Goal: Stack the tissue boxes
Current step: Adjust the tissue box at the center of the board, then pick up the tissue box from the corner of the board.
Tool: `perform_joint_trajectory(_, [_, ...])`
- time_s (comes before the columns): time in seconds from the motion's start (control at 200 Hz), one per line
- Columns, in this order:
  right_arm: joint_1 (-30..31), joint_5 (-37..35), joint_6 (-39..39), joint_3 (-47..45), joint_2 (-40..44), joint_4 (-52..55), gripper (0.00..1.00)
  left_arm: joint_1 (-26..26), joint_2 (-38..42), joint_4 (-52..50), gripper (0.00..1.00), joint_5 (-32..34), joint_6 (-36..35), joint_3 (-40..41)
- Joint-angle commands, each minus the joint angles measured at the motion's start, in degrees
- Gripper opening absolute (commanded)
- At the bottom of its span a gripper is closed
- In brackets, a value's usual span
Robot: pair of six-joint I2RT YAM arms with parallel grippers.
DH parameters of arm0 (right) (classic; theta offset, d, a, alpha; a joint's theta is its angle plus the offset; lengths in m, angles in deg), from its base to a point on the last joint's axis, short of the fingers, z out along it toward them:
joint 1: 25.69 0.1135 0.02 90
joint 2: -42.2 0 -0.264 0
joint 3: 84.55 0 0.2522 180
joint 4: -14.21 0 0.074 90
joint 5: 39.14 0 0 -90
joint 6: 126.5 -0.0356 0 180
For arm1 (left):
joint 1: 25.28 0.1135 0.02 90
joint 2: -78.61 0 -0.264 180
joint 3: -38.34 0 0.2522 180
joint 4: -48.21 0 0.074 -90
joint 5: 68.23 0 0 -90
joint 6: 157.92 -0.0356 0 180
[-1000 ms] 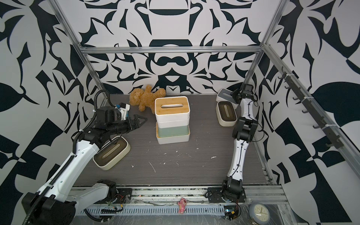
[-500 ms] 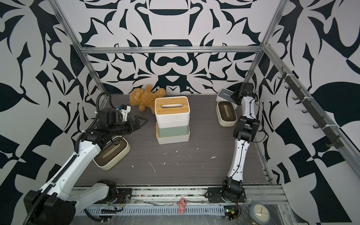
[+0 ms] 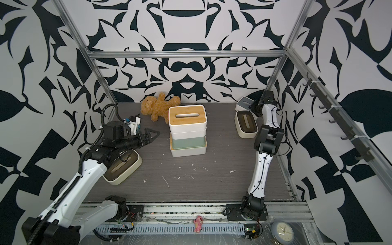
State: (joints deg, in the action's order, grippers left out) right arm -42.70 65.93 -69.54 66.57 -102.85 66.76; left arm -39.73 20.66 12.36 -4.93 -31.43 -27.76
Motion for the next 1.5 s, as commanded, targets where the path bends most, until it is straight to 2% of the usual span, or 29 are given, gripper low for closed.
perform_joint_trajectory(0.0, [1.24,1.83,-1.9,-1.04,1.98,2.61,0.52,0.31,0.59,0.68,0.99,0.28,0.25,1.0])
perform_joint_trajectory(0.235, [3.64,1.63,-4.49,-4.84,3.81,2.47,0.53,0.79,0.74,0.97,0.99,0.24,0.07,1.18])
perform_joint_trajectory(0.66, [6.59,-2.24,-11.1,-23.45,18.63,-0.74,0.55,2.5,3.29,0.72,0.99,-0.85,-0.96,2.36])
perform_joint_trajectory(0.78, [7.95,-3.36,-10.41,-27.46,22.23,-2.61,0.56,3.11,3.9,0.99,0.99,-1.41,-0.98,2.85])
perform_joint_trajectory(0.87, [7.93,-4.22,-6.09,-24.22,21.83,-1.77,0.57,3.43,3.97,0.95,0.99,-2.02,-1.02,2.86])
perform_joint_trajectory(0.97, [7.96,-8.21,2.94,-17.23,19.39,2.35,0.6,3.95,4.18,0.65,0.99,-2.57,-1.15,2.85])
perform_joint_trajectory(1.16, [7.44,-9.91,16.61,-1.5,9.63,12.33,0.75,4.53,4.78,0.38,0.99,-3.05,-1.68,2.6])
perform_joint_trajectory(1.265, [7.29,-9.8,21.16,2.87,6.76,14.06,0.83,4.66,4.65,0.05,0.99,-3.18,-1.91,2.2])
perform_joint_trajectory(1.375, [7.0,-8.92,24.39,6.4,4.37,15.71,0.86,4.7,3.84,-0.18,0.99,-3.35,-1.69,1.65])
perform_joint_trajectory(1.495, [6.91,-7.25,25.98,7.37,2.26,16.01,0.85,4.66,3.08,0.0,0.99,-3.58,-1.16,1.19])
